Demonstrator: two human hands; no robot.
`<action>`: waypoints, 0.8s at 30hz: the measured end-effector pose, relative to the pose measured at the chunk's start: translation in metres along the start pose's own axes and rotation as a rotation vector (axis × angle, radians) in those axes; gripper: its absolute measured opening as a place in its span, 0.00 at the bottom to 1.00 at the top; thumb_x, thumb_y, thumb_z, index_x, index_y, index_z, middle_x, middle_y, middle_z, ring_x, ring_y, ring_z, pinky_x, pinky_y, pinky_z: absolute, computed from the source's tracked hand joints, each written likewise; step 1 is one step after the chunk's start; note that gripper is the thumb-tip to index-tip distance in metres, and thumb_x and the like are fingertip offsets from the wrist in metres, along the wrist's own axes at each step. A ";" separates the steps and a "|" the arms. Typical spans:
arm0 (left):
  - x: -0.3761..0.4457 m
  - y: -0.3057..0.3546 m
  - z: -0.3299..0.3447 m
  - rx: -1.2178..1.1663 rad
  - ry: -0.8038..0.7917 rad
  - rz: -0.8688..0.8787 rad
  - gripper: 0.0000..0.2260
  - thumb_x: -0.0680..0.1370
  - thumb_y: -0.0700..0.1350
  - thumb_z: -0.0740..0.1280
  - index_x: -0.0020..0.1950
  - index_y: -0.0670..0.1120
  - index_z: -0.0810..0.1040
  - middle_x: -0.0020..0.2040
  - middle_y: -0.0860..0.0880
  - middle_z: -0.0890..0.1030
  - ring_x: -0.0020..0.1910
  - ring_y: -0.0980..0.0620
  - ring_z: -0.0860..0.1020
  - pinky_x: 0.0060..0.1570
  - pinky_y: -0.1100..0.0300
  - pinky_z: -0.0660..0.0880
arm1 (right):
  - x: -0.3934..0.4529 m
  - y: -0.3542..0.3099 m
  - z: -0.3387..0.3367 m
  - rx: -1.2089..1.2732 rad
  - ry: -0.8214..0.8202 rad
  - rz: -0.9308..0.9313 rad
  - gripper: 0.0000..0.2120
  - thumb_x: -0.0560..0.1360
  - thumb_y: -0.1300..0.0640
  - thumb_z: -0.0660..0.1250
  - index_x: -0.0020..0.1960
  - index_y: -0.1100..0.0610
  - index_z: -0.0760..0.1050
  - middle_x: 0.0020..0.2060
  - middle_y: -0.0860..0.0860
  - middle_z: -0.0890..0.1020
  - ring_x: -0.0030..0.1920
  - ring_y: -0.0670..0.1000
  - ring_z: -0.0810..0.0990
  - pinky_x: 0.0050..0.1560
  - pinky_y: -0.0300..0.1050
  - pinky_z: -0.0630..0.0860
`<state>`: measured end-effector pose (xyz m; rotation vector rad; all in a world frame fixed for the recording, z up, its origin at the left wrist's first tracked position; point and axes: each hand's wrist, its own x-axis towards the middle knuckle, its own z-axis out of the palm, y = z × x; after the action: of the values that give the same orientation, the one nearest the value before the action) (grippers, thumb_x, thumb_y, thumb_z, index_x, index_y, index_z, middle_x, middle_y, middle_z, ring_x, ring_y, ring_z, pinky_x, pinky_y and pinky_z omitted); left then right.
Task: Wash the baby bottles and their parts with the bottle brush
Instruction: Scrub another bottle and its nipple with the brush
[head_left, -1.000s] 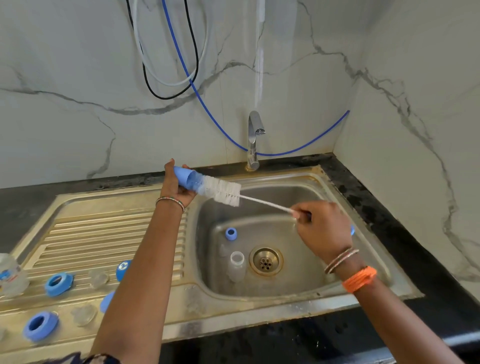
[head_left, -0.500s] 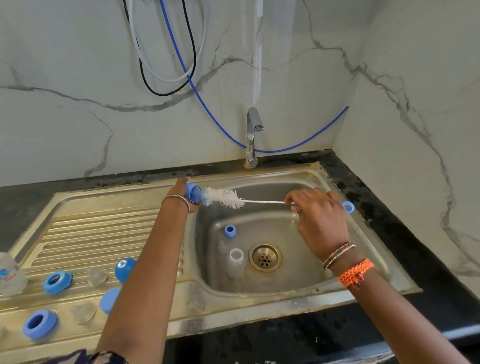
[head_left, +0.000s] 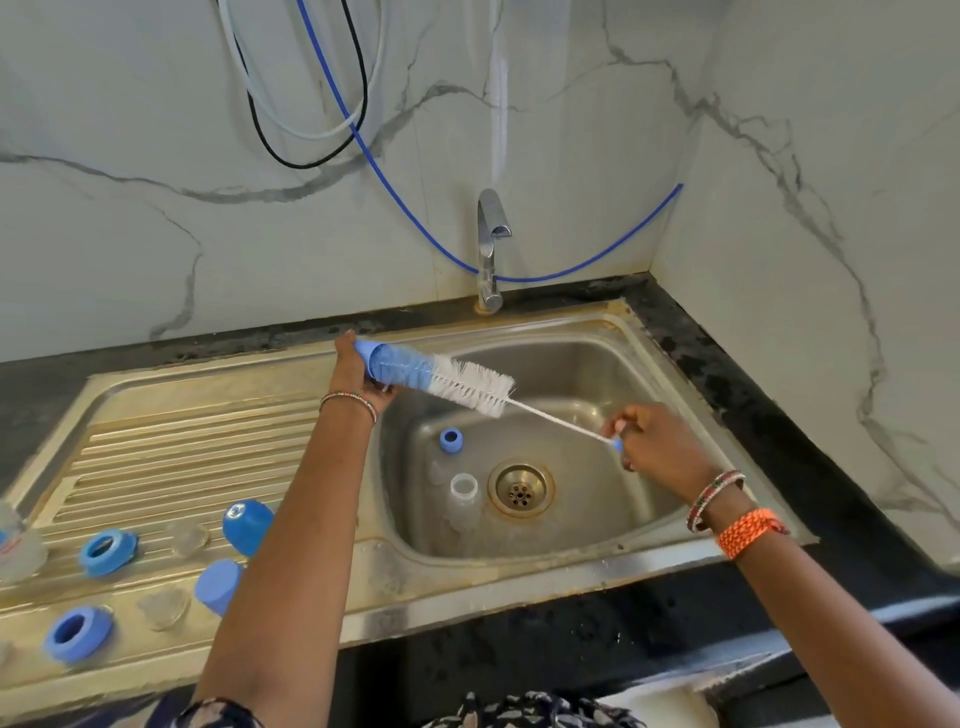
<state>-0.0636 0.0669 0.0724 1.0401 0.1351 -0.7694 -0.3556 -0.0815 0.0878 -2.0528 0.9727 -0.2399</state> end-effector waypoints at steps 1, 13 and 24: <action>-0.001 -0.004 -0.002 -0.012 0.011 -0.036 0.21 0.80 0.57 0.54 0.60 0.40 0.71 0.40 0.43 0.81 0.44 0.48 0.77 0.40 0.59 0.79 | -0.003 0.008 -0.004 -0.063 0.114 -0.019 0.13 0.76 0.62 0.59 0.39 0.51 0.77 0.37 0.51 0.80 0.37 0.50 0.78 0.40 0.46 0.78; -0.001 -0.084 0.053 0.408 0.020 -0.336 0.13 0.80 0.50 0.62 0.41 0.42 0.73 0.37 0.44 0.76 0.34 0.51 0.75 0.25 0.64 0.75 | -0.032 0.094 -0.035 -0.223 0.553 0.182 0.09 0.75 0.57 0.60 0.44 0.54 0.79 0.33 0.55 0.79 0.37 0.59 0.76 0.39 0.49 0.74; 0.006 -0.189 0.062 1.617 -0.170 -0.405 0.12 0.76 0.50 0.65 0.53 0.44 0.78 0.49 0.46 0.78 0.48 0.46 0.78 0.46 0.58 0.73 | -0.012 0.117 -0.050 -0.068 0.610 0.369 0.11 0.76 0.56 0.59 0.47 0.52 0.80 0.43 0.56 0.81 0.45 0.61 0.77 0.46 0.50 0.72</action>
<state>-0.1934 -0.0387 -0.0352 2.4942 -0.5477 -1.3518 -0.4524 -0.1449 0.0330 -1.8409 1.7237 -0.6637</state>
